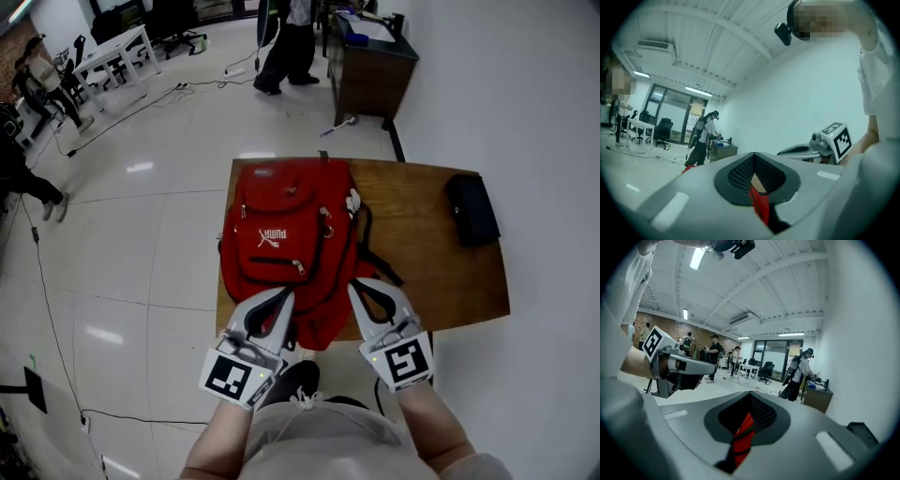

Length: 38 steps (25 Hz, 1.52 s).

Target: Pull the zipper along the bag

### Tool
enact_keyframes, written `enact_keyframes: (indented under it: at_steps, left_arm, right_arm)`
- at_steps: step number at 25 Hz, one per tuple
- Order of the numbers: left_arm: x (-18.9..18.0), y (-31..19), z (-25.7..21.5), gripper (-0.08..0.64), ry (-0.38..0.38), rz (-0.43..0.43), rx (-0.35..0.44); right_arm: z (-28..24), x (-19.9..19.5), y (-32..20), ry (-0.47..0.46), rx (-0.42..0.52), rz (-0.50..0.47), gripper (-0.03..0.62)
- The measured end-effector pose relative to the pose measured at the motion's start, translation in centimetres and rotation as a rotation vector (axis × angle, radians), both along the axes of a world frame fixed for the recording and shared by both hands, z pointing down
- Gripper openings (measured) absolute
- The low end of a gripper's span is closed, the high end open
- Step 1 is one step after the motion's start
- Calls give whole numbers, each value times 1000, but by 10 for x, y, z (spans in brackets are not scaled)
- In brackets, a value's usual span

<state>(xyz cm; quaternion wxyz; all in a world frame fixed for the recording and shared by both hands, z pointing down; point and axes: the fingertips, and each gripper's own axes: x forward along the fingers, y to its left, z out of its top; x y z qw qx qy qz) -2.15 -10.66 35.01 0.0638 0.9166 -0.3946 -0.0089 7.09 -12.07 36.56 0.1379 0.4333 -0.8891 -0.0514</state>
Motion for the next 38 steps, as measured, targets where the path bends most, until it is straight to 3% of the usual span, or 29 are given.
enact_keyframes:
  at_steps: [4, 17, 31, 38]
  left_arm:
    - [3, 64, -14, 6, 10, 25, 10]
    - [-27, 267, -64, 6, 6, -35, 133]
    - [-85, 308, -80, 6, -68, -42, 174]
    - [-112, 315, -74, 6, -50, -44, 153]
  right_arm:
    - [-1, 4, 64, -7, 6, 25, 5]
    - [-41, -16, 271, -39, 78, 6, 5]
    - [-70, -42, 318, -83, 119, 81, 5]
    - [-76, -73, 328, -74, 135, 74, 5]
